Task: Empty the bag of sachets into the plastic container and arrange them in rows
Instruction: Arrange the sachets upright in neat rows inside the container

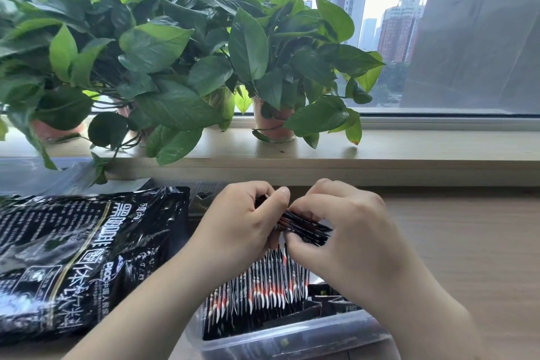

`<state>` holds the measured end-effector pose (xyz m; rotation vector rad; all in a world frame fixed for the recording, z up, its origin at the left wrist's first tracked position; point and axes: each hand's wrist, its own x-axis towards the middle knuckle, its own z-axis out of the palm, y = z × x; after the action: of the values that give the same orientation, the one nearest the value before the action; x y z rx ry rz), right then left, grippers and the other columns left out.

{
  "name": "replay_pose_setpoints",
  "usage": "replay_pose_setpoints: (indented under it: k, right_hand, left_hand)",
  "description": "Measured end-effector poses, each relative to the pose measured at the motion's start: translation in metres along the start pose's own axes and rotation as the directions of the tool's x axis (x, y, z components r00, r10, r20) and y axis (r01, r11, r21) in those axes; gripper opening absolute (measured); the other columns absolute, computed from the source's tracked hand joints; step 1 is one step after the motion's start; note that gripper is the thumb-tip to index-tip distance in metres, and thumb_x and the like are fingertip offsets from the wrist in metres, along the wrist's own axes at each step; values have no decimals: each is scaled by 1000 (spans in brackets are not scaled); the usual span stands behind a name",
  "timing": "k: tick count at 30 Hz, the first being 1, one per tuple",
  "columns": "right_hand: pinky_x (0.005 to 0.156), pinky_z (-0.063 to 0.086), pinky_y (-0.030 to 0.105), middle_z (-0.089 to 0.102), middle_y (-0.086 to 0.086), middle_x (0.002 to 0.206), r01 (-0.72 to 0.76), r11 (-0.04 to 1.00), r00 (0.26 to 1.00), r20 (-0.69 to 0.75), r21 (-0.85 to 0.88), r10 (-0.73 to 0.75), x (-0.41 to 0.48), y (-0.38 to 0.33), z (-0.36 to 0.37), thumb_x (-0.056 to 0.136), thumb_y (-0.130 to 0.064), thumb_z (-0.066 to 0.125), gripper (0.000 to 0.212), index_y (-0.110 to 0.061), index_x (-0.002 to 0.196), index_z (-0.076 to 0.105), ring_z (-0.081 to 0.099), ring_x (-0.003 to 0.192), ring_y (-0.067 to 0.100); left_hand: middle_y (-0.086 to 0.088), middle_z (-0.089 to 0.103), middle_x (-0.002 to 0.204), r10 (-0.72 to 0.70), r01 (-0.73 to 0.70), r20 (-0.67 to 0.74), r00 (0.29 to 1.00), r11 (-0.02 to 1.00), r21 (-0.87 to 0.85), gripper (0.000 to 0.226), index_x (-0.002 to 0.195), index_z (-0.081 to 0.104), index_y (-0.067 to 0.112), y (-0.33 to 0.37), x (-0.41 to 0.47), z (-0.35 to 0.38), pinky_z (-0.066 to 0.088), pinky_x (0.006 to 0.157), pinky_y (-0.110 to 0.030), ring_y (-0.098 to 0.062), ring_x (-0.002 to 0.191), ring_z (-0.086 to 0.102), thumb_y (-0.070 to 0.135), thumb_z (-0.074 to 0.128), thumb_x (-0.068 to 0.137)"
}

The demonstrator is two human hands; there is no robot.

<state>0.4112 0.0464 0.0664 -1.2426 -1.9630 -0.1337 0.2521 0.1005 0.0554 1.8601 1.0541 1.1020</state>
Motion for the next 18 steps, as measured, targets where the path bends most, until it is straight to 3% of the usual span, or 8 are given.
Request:
replay_pose_setpoints:
  k: [8,12,14,16,18]
  right_hand:
    - [61,49,28,61,-5,67,-21,998,998,-51,61,24,1,1,-1,66,-17,73,5,-14,70,75,54,62,11]
    - [61,48,27,62,-7,67,-64,990,997,-38,128,69,0,6,-8,66,-15,78,6,-18,71,75,57,62,13]
    - [60,47,28,63,-7,65,-110,981,992,-47,158,119,-1,10,-14,66,-15,79,8,-22,69,75,59,63,16]
    - [61,48,27,65,-7,64,-189,968,977,-70,166,203,-2,17,-23,65,-14,80,13,-26,66,75,61,62,15]
    - [57,49,25,66,-8,63,-292,944,948,-84,151,307,-4,25,-31,65,-17,81,15,-30,64,74,62,59,13]
  left_hand:
    - [-4,60,45,23,-20,54,998,999,-47,47,68,58,4,3,0,0,31,37,-14,-13,31,43,38,53,100]
    - [-6,64,50,-24,38,137,990,994,-106,62,72,63,5,8,2,-1,32,36,-15,-15,33,46,58,45,96]
    - [-15,67,57,-68,96,140,988,975,-201,68,81,66,5,8,7,-6,36,37,-18,-22,36,49,66,38,92]
    - [-16,68,62,-78,97,81,994,960,-262,58,94,66,7,6,12,-14,40,38,-23,-25,41,53,58,38,91]
    - [-10,70,67,14,-11,34,999,997,-82,34,91,69,15,2,14,-23,47,43,-31,-24,49,58,39,44,89]
